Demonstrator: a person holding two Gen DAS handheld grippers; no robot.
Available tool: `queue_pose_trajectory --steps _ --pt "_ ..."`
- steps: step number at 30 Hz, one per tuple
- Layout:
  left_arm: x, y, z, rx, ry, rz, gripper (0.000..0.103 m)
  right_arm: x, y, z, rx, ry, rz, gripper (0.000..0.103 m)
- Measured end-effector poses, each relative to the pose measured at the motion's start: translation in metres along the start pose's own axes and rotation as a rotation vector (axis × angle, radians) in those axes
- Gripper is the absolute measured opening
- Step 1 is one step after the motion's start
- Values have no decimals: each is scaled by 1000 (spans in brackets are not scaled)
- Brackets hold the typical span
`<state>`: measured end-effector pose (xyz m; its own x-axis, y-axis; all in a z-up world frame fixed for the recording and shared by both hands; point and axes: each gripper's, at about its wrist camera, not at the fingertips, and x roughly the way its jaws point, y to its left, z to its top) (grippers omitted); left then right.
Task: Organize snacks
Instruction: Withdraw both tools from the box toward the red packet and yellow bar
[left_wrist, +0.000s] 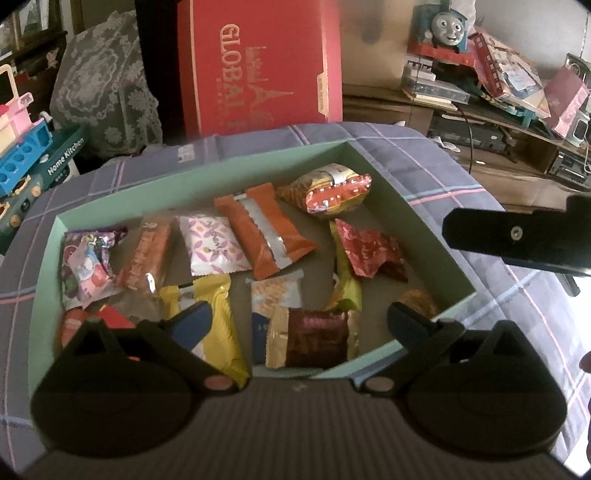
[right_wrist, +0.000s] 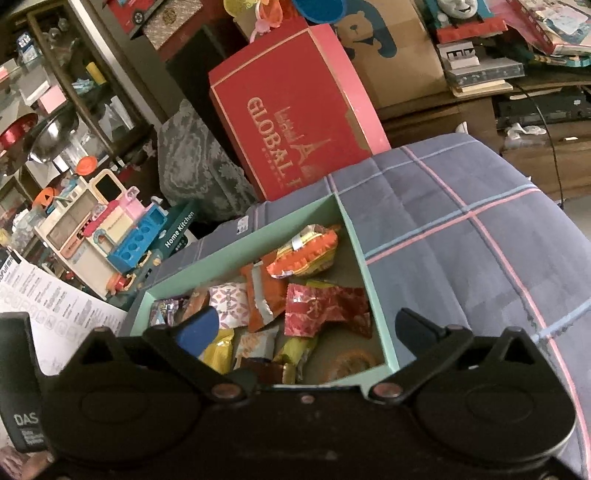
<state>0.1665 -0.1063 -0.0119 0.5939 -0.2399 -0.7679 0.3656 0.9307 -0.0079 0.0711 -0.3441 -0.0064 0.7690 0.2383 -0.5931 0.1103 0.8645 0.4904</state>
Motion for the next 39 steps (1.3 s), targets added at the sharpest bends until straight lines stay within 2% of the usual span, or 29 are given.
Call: queue_pose_trajectory --steps 19,31,39 --pt "-61 -28 -32 39 -34 -24 103 -63 -14 -34 -6 -5 -57 103" --pt "-45 -64 -96 167 113 -64 103 -75 -61 -82 103 66 -99 103" --pt "-26 -84 -109 213 177 -82 103 -72 -76 -99 121 104 -113 103"
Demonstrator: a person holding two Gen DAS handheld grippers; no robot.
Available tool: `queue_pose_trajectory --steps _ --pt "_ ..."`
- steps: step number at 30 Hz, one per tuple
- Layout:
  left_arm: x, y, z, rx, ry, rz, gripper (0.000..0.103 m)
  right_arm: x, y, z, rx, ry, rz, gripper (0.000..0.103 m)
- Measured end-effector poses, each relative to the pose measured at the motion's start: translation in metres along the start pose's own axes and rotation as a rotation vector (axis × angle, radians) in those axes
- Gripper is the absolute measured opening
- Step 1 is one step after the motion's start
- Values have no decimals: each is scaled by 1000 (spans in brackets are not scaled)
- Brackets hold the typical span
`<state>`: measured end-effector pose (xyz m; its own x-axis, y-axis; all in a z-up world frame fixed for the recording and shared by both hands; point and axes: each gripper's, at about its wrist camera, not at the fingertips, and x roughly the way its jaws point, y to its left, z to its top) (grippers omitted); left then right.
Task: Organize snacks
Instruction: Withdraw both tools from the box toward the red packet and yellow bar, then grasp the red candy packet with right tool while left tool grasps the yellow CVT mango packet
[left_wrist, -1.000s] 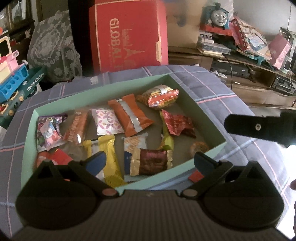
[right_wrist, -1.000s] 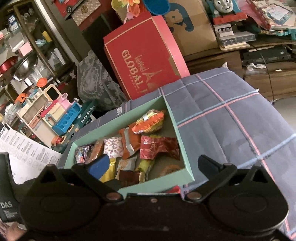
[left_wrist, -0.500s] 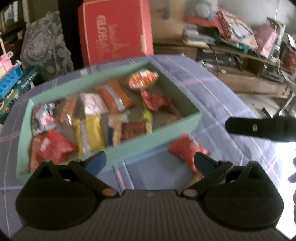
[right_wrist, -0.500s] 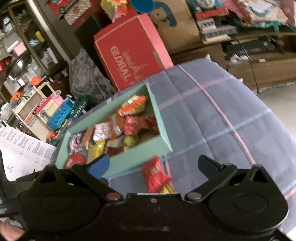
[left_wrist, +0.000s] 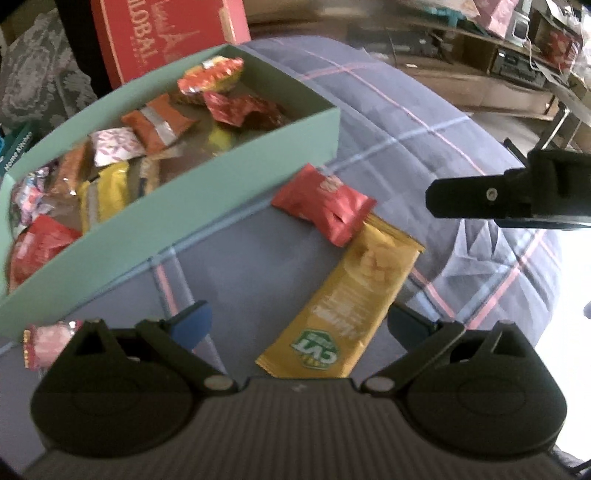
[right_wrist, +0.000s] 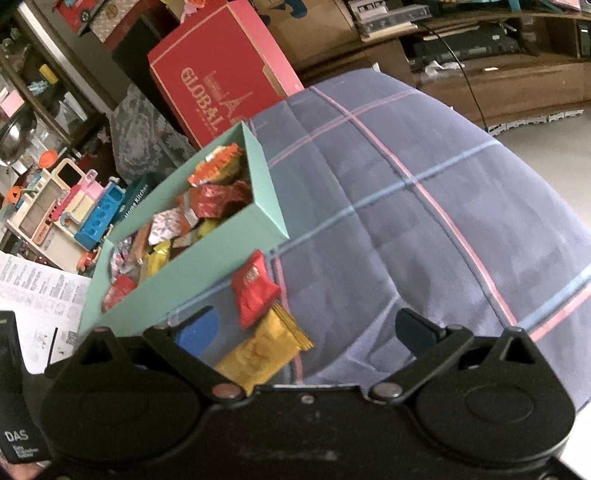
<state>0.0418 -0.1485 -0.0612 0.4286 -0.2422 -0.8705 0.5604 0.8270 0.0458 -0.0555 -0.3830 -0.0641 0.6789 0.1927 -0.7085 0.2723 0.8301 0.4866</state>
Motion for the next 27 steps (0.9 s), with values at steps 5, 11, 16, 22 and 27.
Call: queue_pose_trajectory --steps 5,11,16,22,27 --pt "11 -7 0 11 25 -6 103 3 -9 -4 13 21 -13 103" --pt "16 -9 0 12 32 -13 103 9 -10 -7 22 38 -18 103" --pt "18 -3 -1 -10 37 -26 103 11 -8 -6 14 42 -16 103" --pt "18 -1 -3 -21 26 -31 103 14 -5 -4 -2 51 -20 103" --pt "17 2 -4 -24 15 -35 103 18 2 -1 -23 58 -21 103"
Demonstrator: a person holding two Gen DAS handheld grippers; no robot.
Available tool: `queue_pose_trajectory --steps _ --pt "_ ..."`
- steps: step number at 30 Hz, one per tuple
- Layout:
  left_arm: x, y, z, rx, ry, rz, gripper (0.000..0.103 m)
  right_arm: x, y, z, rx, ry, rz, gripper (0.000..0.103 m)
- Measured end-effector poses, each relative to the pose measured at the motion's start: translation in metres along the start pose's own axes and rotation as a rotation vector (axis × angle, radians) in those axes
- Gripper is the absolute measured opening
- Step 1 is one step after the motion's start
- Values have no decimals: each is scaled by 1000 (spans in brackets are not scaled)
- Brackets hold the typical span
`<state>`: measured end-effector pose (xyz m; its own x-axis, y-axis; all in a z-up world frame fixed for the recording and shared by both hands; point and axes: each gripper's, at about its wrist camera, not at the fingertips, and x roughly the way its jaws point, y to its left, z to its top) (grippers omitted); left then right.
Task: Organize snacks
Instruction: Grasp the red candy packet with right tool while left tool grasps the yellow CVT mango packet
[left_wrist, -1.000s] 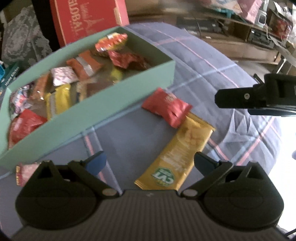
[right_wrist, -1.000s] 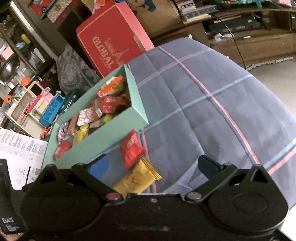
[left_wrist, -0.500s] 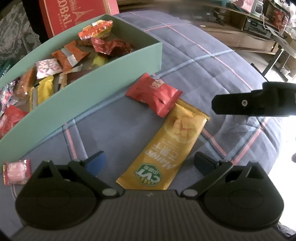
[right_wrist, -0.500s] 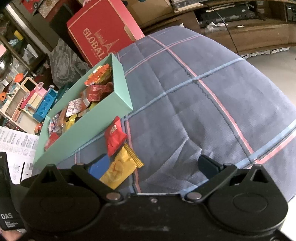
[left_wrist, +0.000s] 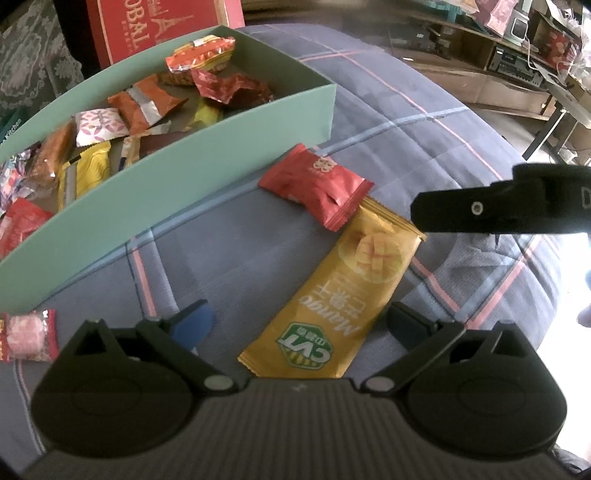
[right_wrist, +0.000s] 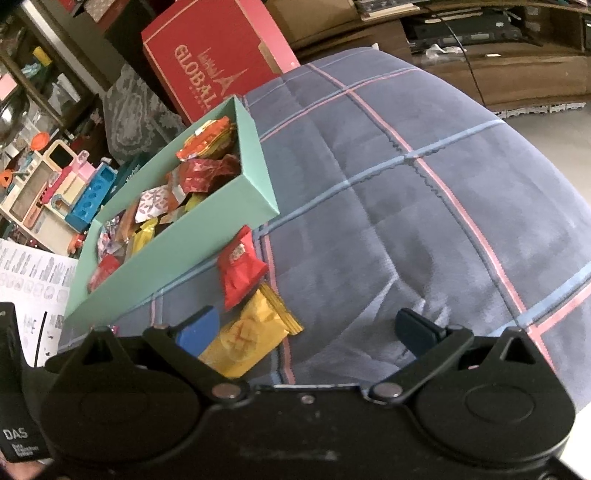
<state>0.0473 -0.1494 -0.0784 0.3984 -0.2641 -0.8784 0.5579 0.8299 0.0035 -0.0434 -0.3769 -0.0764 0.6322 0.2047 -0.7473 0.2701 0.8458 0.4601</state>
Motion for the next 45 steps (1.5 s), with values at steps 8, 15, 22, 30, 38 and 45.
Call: queue_pose_trajectory --steps 8,15,22,30,38,45 --pt "-3 25 -5 -80 -17 26 103 12 33 14 -135 -39 0 102" --pt "-7 50 -9 -143 -28 21 103 41 65 29 -239 -19 3 85" --pt "-2 42 -1 -70 -53 4 103 62 86 33 -319 23 14 71" --pt "2 32 9 10 -82 -29 103 73 97 36 -473 83 -31 34" --pt "7 9 14 198 -92 -74 103 47 51 34 -281 34 -31 33" --pt "7 -11 9 346 -79 -102 89 30 22 28 -188 -1 -40 33"
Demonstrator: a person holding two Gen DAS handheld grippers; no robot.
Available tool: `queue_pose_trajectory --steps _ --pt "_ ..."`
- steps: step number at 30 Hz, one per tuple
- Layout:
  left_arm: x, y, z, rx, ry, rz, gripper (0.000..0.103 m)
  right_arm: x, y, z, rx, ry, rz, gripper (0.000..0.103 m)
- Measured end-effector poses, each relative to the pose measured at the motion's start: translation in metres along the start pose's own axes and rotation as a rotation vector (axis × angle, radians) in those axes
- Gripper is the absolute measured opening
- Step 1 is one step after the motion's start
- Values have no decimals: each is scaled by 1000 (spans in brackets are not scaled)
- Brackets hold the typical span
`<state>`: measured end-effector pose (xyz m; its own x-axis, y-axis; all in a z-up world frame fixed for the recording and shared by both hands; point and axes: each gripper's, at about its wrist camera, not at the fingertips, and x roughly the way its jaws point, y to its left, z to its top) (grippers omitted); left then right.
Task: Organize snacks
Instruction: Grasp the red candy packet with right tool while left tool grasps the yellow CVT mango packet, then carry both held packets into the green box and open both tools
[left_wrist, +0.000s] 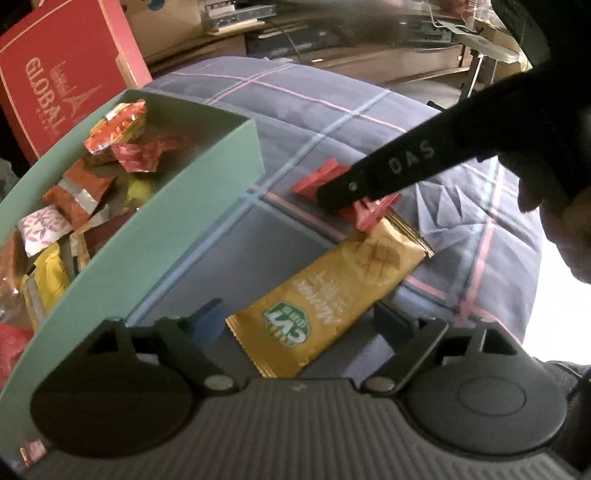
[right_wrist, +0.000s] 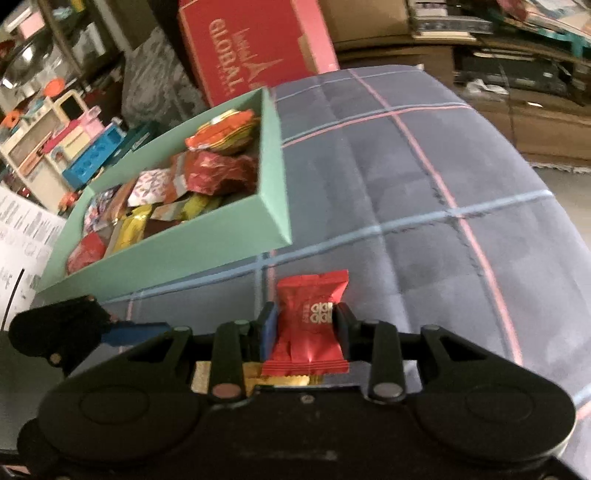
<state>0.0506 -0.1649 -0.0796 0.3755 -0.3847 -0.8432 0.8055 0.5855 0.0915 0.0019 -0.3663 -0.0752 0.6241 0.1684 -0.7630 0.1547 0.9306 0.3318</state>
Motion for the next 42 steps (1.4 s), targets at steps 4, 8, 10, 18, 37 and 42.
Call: queue_pose_trajectory --steps 4,8,10,18,37,42 --pt "2 5 -1 -53 12 48 96 -6 -9 -7 24 0 6 33" --pt "8 14 6 -115 29 171 103 -11 -7 -17 51 28 58 33" --pt "10 26 11 -188 37 204 102 -16 -7 -22 64 40 80 33" --pt "-6 38 24 -418 41 113 102 -25 -29 -23 139 -9 35 33" --pt "13 -8 36 -260 18 111 36 -37 -45 -36 162 -53 -6 32" --pt "-4 9 21 -322 12 119 34 -35 -41 -34 170 -39 8 32"
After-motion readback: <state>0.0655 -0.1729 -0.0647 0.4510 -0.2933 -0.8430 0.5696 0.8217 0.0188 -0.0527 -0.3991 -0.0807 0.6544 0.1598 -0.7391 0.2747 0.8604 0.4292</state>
